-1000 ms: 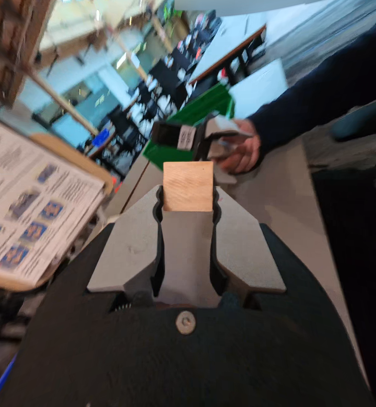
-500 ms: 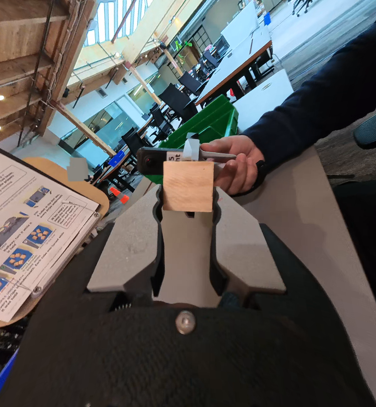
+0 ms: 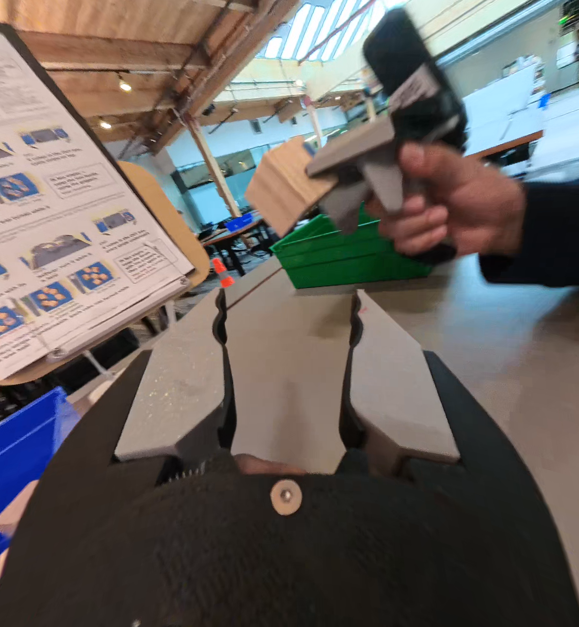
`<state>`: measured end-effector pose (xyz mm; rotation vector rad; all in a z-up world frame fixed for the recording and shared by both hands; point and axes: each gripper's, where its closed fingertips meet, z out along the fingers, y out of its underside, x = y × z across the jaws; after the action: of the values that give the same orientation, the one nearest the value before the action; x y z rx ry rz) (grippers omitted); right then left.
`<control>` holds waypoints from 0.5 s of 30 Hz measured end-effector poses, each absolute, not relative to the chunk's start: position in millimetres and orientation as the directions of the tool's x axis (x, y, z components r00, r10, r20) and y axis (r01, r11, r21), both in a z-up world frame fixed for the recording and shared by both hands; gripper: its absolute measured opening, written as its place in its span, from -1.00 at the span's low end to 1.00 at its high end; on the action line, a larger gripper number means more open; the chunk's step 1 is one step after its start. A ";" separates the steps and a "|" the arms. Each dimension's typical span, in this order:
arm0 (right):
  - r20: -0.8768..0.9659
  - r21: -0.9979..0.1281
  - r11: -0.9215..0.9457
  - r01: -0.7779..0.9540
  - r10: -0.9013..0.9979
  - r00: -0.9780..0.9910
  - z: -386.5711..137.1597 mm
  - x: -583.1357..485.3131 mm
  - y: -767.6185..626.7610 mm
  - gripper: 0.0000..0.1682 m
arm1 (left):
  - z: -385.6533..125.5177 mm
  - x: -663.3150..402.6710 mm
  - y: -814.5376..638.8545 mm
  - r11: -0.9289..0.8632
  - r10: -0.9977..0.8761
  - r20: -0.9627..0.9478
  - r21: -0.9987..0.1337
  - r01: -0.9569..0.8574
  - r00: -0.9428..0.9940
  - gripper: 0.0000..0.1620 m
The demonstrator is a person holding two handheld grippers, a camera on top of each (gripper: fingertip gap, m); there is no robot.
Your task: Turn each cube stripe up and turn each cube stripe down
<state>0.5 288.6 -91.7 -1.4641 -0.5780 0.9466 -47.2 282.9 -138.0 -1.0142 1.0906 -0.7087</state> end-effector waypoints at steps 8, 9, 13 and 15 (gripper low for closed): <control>0.364 -0.785 -0.564 0.258 -0.080 0.928 -85.0 293.5 348.6 -0.51 | -160.0 -42.1 309.0 0.325 -0.838 -0.360 -0.933 -0.154 0.411 -0.41; 0.350 -0.708 -0.675 0.211 -0.076 0.934 -109.3 318.3 353.3 -0.51 | -158.8 -43.9 310.7 0.317 -0.839 -0.349 -0.937 -0.145 0.418 -0.44; 0.287 -0.494 -0.869 0.029 -0.132 0.949 -194.7 381.8 370.6 -0.50 | -159.3 -49.9 317.5 0.306 -0.832 -0.339 -0.941 -0.146 0.439 -0.46; 0.291 -0.418 -0.908 -0.027 -0.162 0.943 -225.1 400.3 373.7 -0.50 | -160.4 -50.9 319.6 0.316 -0.823 -0.354 -0.935 -0.158 0.444 -0.47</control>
<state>400.3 373.7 -225.1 -2.6802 0.1360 -0.4497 -50.9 319.6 -160.4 -1.1936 1.0486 -0.5645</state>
